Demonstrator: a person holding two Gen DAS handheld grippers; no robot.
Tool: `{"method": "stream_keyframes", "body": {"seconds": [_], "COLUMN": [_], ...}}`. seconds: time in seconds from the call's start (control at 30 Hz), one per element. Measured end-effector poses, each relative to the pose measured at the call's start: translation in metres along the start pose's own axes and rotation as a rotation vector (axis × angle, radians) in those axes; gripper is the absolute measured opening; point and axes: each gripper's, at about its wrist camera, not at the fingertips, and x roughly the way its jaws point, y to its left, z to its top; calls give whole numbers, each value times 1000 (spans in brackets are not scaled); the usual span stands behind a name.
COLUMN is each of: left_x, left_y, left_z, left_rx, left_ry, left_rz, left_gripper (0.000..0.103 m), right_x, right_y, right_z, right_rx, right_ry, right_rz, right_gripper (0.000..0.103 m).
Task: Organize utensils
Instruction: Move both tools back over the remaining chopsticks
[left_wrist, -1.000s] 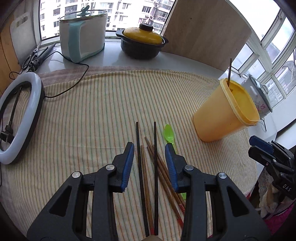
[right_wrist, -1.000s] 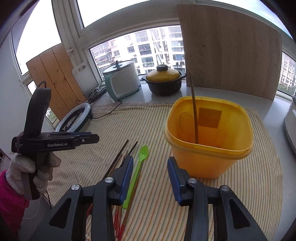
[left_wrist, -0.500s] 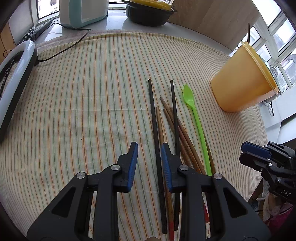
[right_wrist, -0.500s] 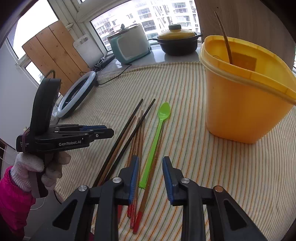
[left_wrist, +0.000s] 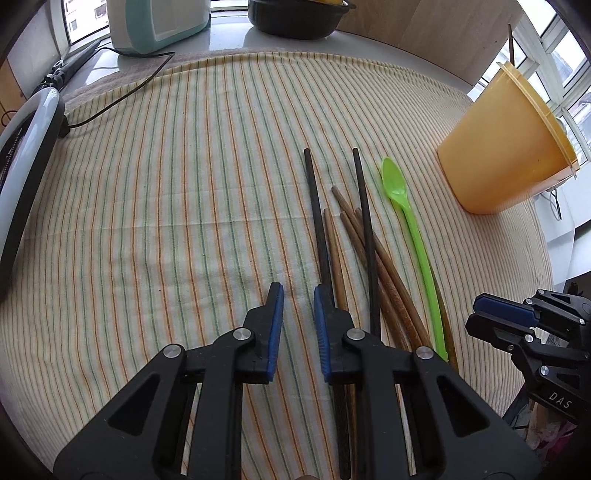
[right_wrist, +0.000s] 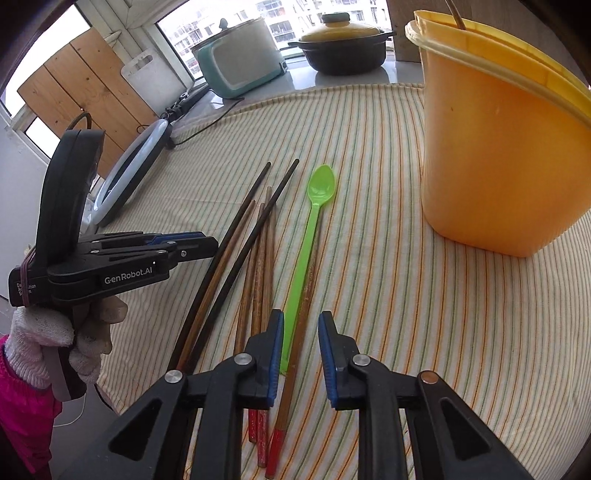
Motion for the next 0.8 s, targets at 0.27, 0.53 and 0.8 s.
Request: {"method": "stream_keyframes", "body": {"seconds": [0.27,0.53,0.8], "left_x": [-3,0,3], "left_y": [-4,-15,-23], "left_z": [7,8,9], "left_rx": [-2,46,69], "left_ry": [-6,3,-5], "left_rz": [-28,9,31], "left_gripper": [16,16,15], "right_x": [1,5,18], "right_y": [-2,-3,-5], "right_z": [4,7,13], "right_rx": [14,30,73], "right_ry": [2,13,43], "right_rz": [-8,-8,-19], "right_gripper": [17,15,10]}}
